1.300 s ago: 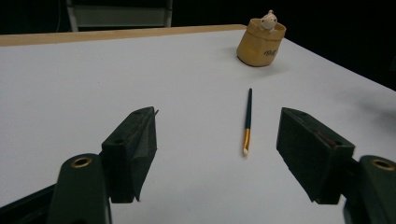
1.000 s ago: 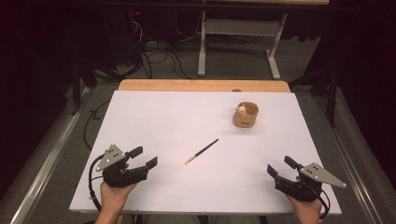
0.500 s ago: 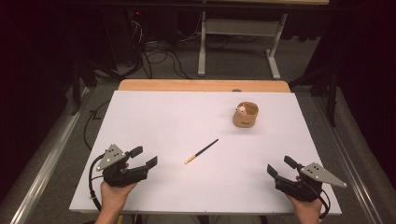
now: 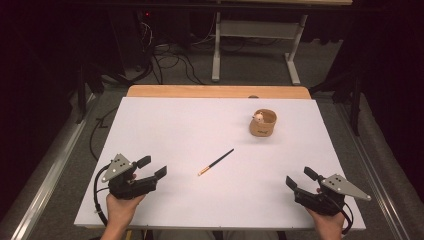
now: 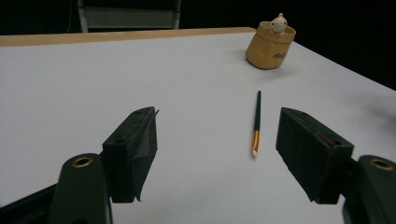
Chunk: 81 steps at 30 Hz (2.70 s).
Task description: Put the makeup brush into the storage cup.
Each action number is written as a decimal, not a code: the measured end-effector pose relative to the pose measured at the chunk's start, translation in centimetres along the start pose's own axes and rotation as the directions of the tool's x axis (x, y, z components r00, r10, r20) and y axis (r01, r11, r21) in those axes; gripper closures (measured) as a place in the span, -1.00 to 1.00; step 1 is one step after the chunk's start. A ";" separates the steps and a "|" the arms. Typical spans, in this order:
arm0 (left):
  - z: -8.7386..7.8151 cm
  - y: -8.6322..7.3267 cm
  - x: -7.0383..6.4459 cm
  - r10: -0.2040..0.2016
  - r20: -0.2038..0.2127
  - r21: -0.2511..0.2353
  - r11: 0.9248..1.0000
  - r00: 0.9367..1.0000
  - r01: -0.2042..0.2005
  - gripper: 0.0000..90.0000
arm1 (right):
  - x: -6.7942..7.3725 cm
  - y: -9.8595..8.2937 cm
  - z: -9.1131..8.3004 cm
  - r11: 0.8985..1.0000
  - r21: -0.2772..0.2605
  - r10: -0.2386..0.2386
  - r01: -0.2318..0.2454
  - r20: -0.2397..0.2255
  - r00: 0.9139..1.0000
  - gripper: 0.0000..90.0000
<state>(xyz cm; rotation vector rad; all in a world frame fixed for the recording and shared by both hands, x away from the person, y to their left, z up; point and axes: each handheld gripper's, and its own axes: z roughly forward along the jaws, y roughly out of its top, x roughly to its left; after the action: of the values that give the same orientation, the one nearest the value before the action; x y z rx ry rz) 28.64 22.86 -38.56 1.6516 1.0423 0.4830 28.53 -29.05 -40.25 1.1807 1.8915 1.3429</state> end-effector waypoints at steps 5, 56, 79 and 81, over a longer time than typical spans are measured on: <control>0.1 0.0 0.1 0.001 -0.004 0.005 1.000 1.000 -0.001 -0.34 | -0.1 0.0 0.0 1.000 -0.004 -0.001 0.001 0.000 1.000 -0.39; 0.2 -0.1 0.2 -0.008 -0.013 0.009 1.000 1.000 0.008 -0.33 | 1.8 2.6 2.1 0.999 0.020 -0.034 0.036 -0.120 0.992 -0.35; 0.3 -0.1 0.2 -0.008 -0.008 0.014 1.000 1.000 0.008 -0.33 | 3.0 4.0 3.4 0.999 -0.002 -0.050 0.050 -0.182 0.982 -0.36; 0.4 -0.1 0.2 -0.007 -0.007 0.016 1.000 1.000 0.007 -0.33 | 3.1 4.1 3.5 0.998 -0.012 -0.060 0.058 -0.180 0.982 -0.36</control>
<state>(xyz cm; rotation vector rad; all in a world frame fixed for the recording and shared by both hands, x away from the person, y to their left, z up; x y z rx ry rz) 28.98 22.77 -38.82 1.6607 1.0586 0.4773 31.30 -24.22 -37.48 1.0203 2.0291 1.4655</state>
